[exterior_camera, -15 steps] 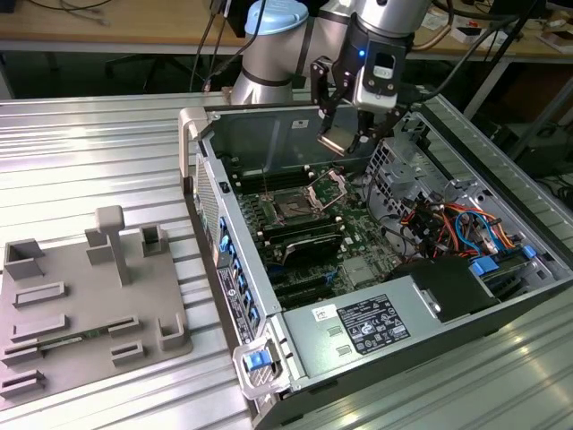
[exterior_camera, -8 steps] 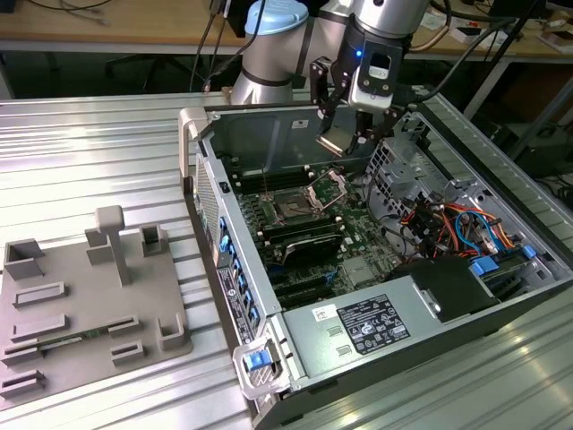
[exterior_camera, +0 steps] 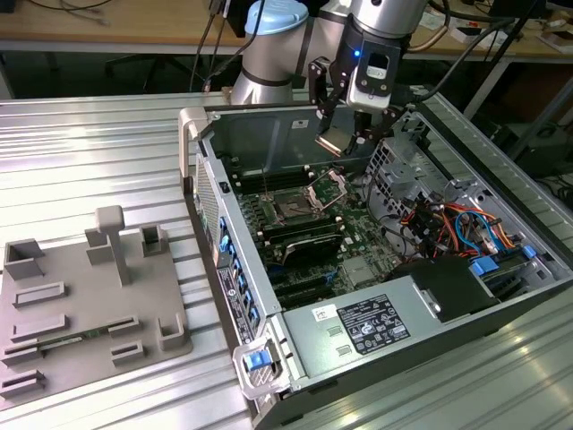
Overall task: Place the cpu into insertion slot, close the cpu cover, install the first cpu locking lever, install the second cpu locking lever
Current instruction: 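Place the cpu into insertion slot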
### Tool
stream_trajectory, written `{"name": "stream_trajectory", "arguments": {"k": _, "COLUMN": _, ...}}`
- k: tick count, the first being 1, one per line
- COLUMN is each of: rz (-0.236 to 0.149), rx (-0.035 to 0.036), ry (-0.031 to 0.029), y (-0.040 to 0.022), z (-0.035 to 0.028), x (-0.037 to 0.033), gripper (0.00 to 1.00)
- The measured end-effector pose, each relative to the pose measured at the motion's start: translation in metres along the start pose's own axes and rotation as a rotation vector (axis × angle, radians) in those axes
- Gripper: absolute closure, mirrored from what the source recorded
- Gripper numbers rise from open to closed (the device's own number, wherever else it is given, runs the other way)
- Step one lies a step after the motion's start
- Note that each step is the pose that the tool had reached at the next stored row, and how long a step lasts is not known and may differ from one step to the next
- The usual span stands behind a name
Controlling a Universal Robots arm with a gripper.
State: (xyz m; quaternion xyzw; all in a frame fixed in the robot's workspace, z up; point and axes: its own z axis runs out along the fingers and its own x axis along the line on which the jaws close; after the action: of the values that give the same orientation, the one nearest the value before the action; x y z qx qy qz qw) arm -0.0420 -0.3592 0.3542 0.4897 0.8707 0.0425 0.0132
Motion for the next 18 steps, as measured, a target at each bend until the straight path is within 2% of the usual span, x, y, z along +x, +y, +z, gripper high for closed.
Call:
{"name": "stream_trajectory", "arguments": {"k": 4, "rz": 0.051, "rx": -0.0011, "ry": -0.0044, "y": -0.0001, "z": 0.0005, "x": 0.0, "gripper": 0.45}}
{"name": "stream_trajectory", "arguments": {"k": 18, "rz": 0.287, "rx": -0.0054, "ry": -0.0251, "y": -0.0004, "z": 0.0042, "x": -0.0001, "gripper": 0.45}}
